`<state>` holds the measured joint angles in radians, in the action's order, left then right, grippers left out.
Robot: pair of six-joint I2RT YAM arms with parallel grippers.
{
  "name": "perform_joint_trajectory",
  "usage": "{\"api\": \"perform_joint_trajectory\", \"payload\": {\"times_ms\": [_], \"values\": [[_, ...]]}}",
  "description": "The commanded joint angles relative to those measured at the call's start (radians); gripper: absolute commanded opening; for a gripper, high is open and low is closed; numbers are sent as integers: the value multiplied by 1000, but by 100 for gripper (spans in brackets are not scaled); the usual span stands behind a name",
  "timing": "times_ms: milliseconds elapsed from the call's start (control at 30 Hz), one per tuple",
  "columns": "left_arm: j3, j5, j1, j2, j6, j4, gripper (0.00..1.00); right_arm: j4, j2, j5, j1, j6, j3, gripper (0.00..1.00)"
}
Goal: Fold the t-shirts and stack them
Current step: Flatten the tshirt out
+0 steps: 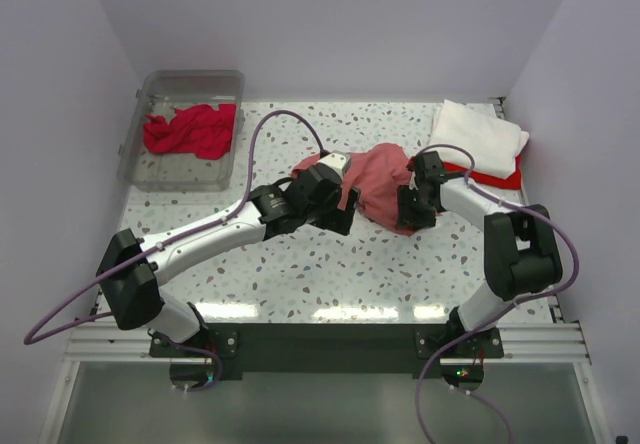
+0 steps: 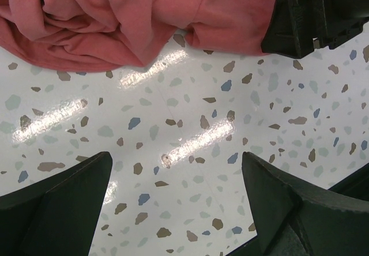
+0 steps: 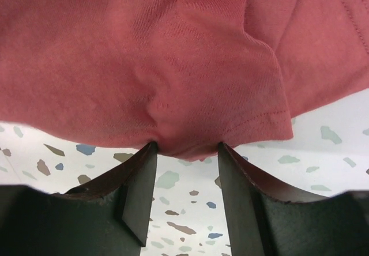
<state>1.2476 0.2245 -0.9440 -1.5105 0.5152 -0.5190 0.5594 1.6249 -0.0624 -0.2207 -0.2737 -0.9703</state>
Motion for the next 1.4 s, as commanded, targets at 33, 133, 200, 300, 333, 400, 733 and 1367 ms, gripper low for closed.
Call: {"api": "perform_joint_trajectory", "payload": {"times_ms": [33, 133, 200, 300, 333, 400, 733, 1367], "values": [[0, 21, 1, 38, 20, -6, 100, -42, 27, 19, -5, 36, -15, 44], [1, 24, -1, 39, 19, -7, 100, -36, 20, 21, -5, 30, -18, 33], [1, 30, 1, 39, 19, -10, 100, -21, 0, 21, -5, 27, -22, 19], [0, 30, -1, 36, 16, -10, 100, 22, -20, 27, -5, 24, -42, 13], [1, 30, 1, 32, 16, -10, 100, 60, -25, 29, -5, 22, -62, 13], [3, 35, -1, 27, 11, -10, 100, 98, -48, 30, -3, 16, -85, 13], [79, 93, 1, -80, -44, -39, 100, 348, -112, 18, -5, 8, -362, 0], [150, 165, 25, -97, -100, 7, 100, 631, -36, -28, -5, -68, -1280, 0]]}}
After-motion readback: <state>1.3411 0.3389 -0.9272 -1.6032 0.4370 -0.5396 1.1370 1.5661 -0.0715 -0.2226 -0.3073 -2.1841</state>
